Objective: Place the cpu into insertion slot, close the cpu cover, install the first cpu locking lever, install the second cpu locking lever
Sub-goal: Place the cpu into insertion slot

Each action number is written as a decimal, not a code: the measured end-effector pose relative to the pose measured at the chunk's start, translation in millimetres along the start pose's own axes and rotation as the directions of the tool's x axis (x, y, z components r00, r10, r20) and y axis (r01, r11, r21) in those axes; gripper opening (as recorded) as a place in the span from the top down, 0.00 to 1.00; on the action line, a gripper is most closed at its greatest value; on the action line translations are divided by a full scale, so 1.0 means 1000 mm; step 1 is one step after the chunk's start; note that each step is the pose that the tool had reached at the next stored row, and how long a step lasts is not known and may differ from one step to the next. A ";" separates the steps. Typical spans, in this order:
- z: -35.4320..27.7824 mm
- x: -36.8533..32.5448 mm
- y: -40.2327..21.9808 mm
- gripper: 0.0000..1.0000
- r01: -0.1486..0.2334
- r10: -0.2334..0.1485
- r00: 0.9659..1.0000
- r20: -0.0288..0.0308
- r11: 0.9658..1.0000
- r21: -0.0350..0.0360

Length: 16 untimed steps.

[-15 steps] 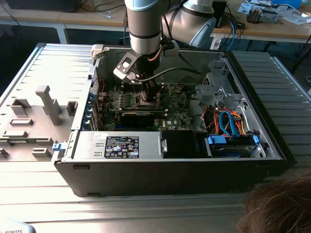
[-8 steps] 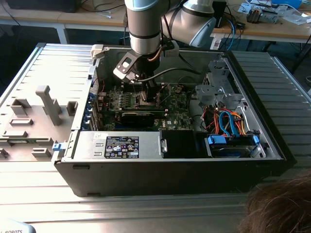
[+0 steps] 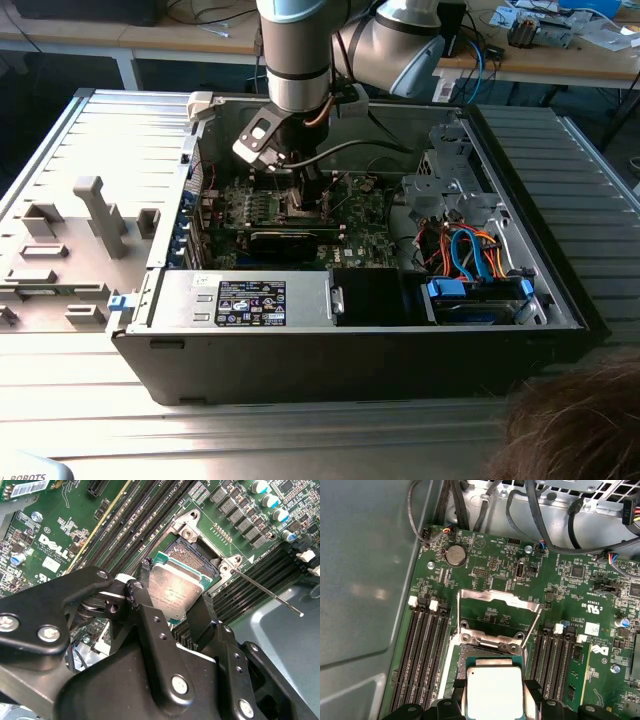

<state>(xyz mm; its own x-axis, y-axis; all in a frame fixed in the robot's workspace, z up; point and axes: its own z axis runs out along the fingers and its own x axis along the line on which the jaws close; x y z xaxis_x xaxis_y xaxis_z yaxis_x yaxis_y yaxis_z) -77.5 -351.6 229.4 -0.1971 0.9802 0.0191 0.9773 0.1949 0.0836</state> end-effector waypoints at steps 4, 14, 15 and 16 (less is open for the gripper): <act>0.0001 0.0000 0.0000 0.46 -0.006 0.006 1.000 0.001 1.000 0.000; 0.0003 0.0000 0.0000 0.46 -0.020 0.020 1.000 0.002 1.000 0.000; 0.0003 0.0000 0.0000 0.46 -0.022 0.022 1.000 0.002 1.000 0.000; 0.0003 0.0000 0.0000 0.46 -0.023 0.023 1.000 0.002 1.000 -0.001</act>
<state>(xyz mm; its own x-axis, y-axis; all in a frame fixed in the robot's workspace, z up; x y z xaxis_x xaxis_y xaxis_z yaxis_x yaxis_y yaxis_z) -77.5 -351.6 229.1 -0.1746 0.9845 0.0191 0.9815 0.1724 0.0837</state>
